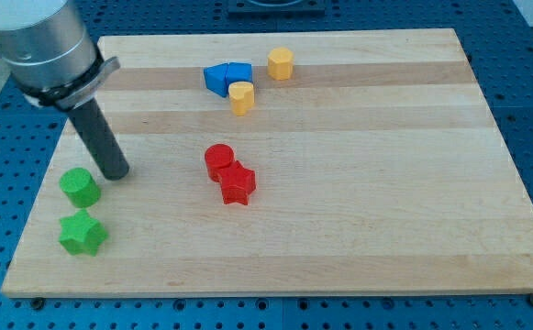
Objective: Nudge the green circle to the top of the green star
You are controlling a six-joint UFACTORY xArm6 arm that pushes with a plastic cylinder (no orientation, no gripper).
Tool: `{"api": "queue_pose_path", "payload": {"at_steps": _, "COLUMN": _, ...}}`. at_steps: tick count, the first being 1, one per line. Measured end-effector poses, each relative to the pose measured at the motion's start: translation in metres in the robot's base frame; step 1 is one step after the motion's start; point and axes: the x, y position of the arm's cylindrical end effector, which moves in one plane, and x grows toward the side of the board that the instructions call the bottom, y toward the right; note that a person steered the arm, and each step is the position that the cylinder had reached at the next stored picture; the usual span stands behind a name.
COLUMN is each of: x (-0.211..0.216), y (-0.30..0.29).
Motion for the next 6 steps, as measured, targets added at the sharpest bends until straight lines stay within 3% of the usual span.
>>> {"api": "queue_pose_path", "payload": {"at_steps": 3, "x": -0.013, "y": -0.045}}
{"api": "queue_pose_path", "payload": {"at_steps": 6, "x": 0.034, "y": -0.055}}
